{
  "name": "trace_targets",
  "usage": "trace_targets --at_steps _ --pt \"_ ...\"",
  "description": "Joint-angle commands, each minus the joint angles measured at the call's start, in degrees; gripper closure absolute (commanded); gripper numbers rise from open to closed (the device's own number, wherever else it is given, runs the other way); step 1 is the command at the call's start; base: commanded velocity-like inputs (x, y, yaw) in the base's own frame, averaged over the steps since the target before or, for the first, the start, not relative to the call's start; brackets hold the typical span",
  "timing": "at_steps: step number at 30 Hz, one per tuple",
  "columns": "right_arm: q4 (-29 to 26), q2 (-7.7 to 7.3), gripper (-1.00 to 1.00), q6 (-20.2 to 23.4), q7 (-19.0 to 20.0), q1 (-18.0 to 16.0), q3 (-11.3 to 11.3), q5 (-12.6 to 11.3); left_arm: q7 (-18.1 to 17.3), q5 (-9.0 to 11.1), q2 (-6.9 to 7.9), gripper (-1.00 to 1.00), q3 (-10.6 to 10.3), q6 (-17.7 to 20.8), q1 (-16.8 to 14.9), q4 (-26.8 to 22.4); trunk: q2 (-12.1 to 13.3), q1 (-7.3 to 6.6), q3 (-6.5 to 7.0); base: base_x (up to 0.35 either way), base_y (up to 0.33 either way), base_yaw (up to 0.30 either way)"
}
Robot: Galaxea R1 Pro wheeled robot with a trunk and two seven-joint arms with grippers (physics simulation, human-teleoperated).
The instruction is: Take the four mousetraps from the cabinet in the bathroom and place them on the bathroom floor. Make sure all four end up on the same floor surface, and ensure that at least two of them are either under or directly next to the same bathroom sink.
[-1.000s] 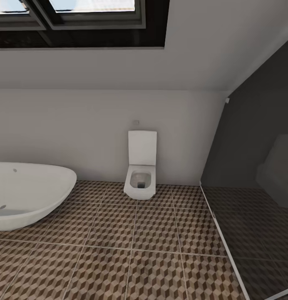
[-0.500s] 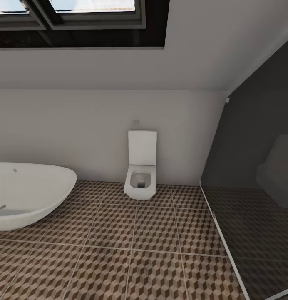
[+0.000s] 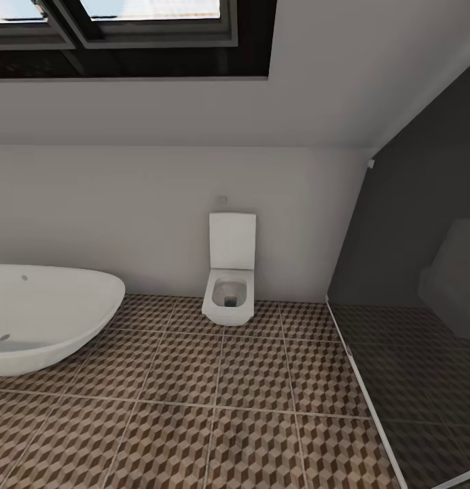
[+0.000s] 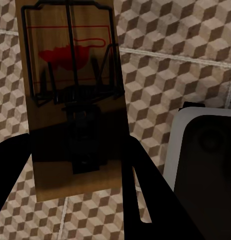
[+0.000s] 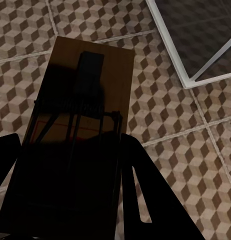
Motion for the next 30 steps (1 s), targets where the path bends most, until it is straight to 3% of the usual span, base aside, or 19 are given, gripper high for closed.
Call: trace_targets --at_steps 1,30 --pt "-0.03 -0.01 1.0 -0.09 -0.49 -0.03 0.51 -0.12 0.34 -0.12 -0.03 1.0 -0.4 -0.2 -0.07 0.14 -0.11 0.03 -0.11 0.0 0.0 0.0" --pt "0.0 -0.01 1.0 -0.09 -0.49 -0.03 0.51 -0.14 0.34 -0.12 -0.03 1.0 -0.4 -0.21 -0.07 0.14 -0.11 0.03 -0.11 0.0 0.0 0.0"
